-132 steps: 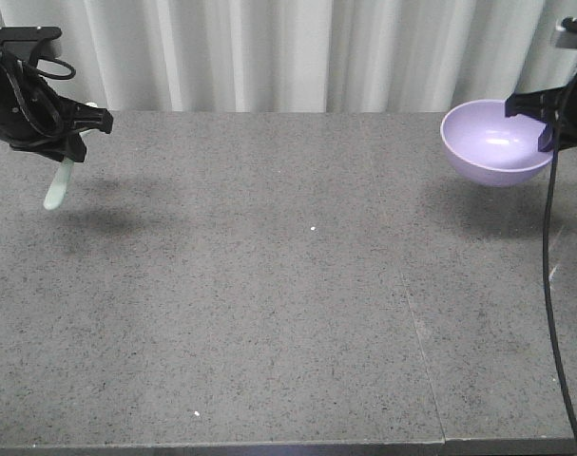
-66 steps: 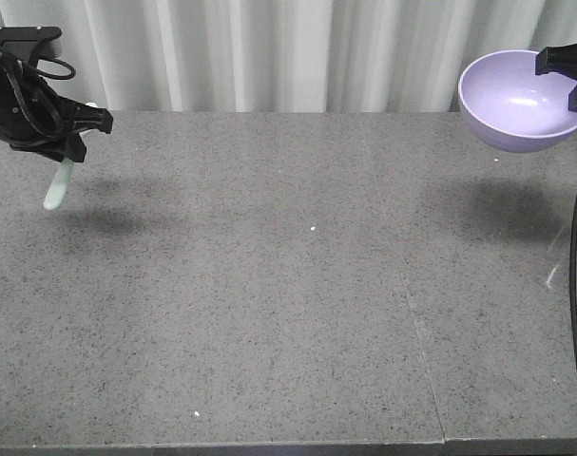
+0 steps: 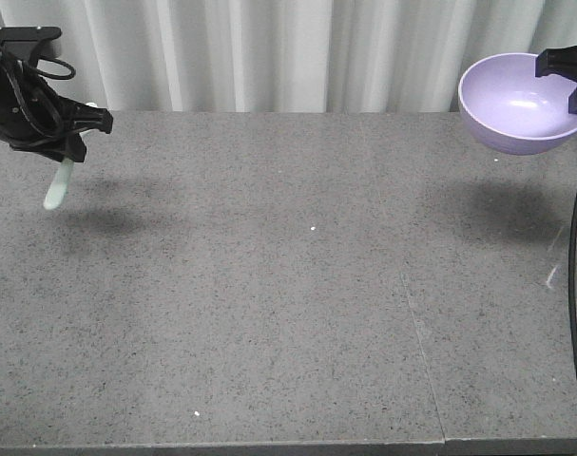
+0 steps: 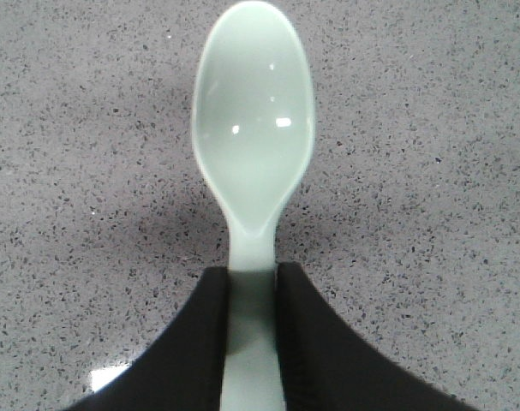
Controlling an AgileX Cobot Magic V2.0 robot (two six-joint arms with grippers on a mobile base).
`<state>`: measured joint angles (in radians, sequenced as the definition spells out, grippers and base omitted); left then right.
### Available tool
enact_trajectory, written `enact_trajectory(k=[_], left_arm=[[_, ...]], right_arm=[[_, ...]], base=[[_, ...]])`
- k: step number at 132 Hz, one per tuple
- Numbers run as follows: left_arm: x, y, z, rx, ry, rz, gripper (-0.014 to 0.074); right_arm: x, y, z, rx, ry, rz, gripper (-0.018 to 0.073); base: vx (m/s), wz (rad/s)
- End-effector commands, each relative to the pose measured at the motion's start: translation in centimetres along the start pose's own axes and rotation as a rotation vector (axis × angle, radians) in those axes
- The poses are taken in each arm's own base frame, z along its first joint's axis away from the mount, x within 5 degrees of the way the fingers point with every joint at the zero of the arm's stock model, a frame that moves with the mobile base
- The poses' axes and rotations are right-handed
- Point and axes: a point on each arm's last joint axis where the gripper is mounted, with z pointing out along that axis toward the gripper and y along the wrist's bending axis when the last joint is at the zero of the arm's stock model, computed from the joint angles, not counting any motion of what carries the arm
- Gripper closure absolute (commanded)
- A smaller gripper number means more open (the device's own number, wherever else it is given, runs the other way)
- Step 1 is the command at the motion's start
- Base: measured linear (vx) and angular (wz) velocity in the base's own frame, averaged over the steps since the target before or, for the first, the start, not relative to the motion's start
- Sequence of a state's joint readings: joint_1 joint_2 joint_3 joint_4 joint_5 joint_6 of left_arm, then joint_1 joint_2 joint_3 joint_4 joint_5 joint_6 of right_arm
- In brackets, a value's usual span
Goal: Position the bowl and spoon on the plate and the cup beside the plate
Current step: 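Grip the lavender bowl rim with the right gripper and lift it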
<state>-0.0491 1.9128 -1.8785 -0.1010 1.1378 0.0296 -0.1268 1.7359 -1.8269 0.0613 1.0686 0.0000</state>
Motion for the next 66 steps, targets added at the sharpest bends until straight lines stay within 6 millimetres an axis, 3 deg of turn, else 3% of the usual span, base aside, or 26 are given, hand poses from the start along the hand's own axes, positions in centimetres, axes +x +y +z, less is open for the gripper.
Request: enact_trajectory(k=[1,66], left_arm=[[-0.8,-0.68,-3.37,0.017,-0.124,0.005,0.0603],[-0.8,-0.68,-3.37,0.017,-0.124,0.005,0.0603]], right_arm=[[-1.18,0.13,-3.21,-0.002,-0.137,-0.014,0.0566],[-1.18,0.13,-3.21,-0.002,-0.137,-0.014,0.0566]], base=[[0.0,0.0],[0.0,0.0]])
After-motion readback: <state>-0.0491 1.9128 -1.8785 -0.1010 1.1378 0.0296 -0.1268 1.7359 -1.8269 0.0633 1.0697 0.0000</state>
